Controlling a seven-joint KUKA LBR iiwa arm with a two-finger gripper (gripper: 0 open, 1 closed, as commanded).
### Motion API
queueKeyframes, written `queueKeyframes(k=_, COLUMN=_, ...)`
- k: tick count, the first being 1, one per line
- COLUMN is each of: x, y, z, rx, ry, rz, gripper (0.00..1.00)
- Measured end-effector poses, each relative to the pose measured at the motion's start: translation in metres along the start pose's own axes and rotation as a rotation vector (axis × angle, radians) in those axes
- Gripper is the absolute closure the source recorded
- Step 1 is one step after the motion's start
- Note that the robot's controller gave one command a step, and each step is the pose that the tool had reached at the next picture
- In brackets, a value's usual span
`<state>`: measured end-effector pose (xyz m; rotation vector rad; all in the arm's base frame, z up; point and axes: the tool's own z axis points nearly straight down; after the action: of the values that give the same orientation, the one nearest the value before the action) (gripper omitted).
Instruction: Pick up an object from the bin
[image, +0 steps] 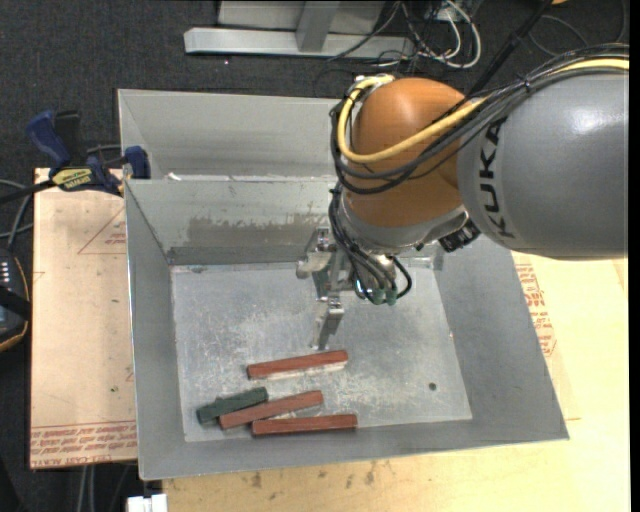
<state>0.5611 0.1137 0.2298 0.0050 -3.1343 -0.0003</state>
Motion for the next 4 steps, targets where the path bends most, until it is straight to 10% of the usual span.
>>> queueKeyframes(k=2, x=0.014, y=-0.004, z=0.041, rx=-0.003, ry=-0.014, rz=-0.001, gripper=0.00)
queueKeyframes(k=3, x=0.001, y=-0.004, z=0.152, rx=-0.005, ry=-0.022, rz=-0.029, gripper=1.00)
queueKeyframes(k=4, x=0.001, y=-0.004, z=0.152, rx=-0.005, ry=-0.022, rz=-0.028, gripper=1.00)
